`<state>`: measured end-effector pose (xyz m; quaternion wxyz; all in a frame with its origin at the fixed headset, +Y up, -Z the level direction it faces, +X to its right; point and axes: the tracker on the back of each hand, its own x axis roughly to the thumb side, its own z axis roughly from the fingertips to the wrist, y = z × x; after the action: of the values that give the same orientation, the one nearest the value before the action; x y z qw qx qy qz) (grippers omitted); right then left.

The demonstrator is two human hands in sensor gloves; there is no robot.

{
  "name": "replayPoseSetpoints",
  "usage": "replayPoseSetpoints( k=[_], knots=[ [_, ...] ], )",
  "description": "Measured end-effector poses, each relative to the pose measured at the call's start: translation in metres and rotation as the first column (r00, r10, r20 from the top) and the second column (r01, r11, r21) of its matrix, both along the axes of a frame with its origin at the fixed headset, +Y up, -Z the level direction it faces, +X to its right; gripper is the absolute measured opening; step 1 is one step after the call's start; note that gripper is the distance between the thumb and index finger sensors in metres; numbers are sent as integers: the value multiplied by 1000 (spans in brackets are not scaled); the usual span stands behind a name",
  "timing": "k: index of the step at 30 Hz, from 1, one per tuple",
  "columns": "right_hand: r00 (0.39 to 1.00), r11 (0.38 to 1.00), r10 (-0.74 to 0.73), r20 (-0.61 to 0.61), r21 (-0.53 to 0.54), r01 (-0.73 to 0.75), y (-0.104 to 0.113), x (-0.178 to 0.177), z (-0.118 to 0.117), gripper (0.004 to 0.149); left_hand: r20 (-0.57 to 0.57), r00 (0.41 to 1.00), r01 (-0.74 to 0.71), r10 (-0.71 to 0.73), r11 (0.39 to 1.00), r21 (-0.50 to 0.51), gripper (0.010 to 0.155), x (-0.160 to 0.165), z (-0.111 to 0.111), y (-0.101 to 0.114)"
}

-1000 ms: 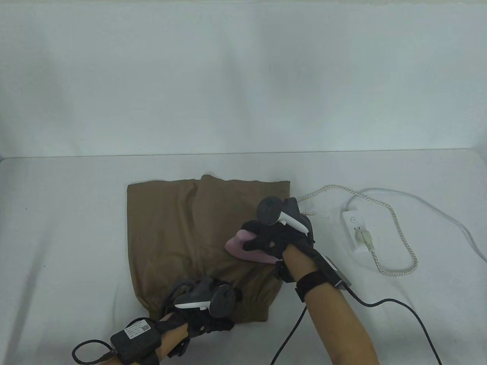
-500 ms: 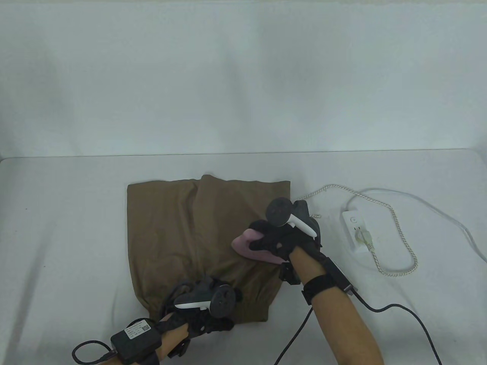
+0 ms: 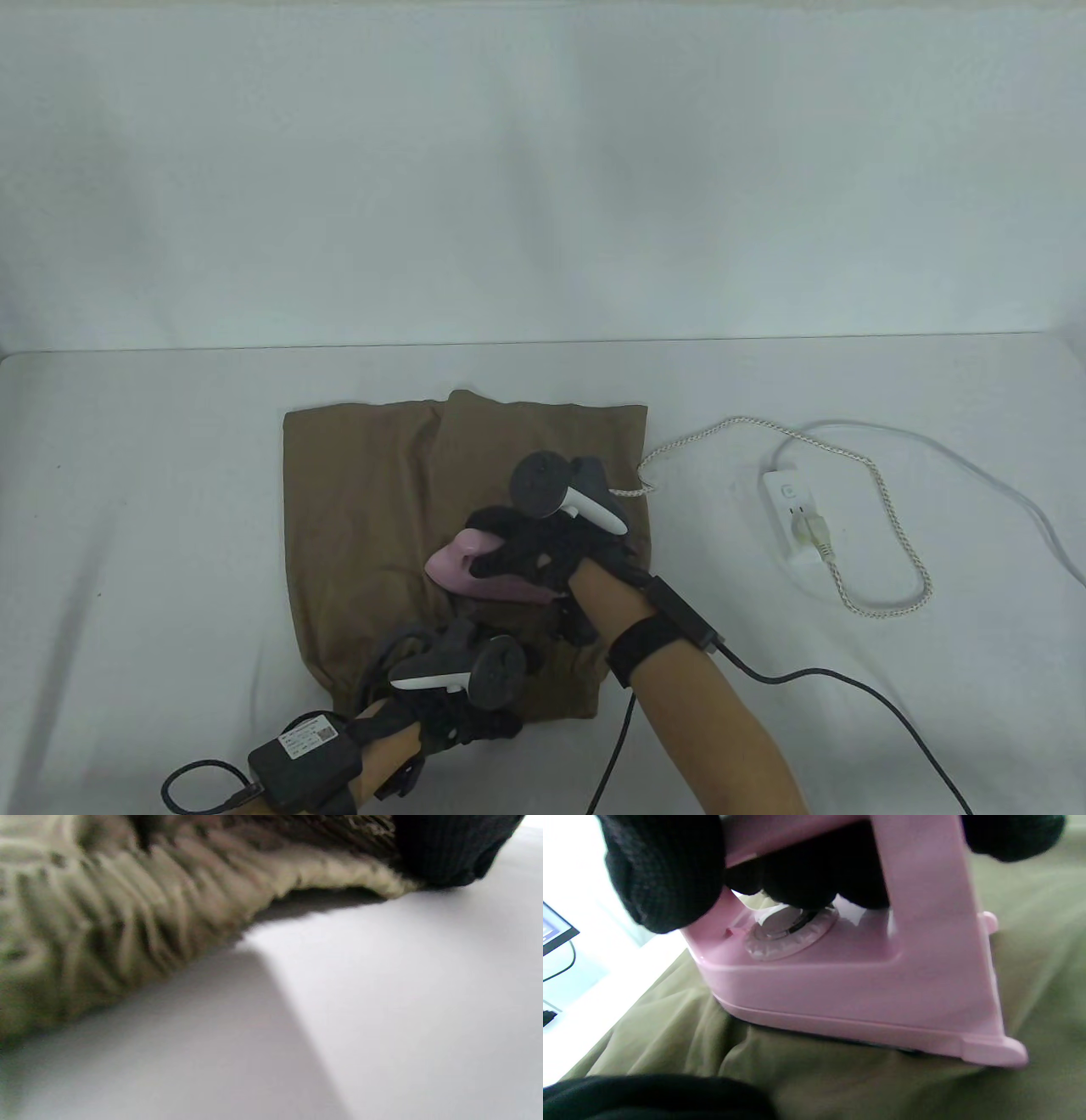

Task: Iron shorts with electric iron on table

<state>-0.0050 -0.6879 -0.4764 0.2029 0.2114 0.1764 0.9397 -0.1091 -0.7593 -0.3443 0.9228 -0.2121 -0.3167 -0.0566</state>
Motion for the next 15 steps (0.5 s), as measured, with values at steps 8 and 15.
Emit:
replayPoseSetpoints(
  k=[8, 15],
  knots=[
    [999, 1000, -1, -32, 0, 1, -1, -26, 6, 67, -4, 1000, -3, 3, 1000, -4, 84, -1, 0, 0],
    [999, 999, 31, -17, -5, -31, -1, -24, 9, 67, -4, 1000, -3, 3, 1000, -2, 84, -2, 0, 0]
  ],
)
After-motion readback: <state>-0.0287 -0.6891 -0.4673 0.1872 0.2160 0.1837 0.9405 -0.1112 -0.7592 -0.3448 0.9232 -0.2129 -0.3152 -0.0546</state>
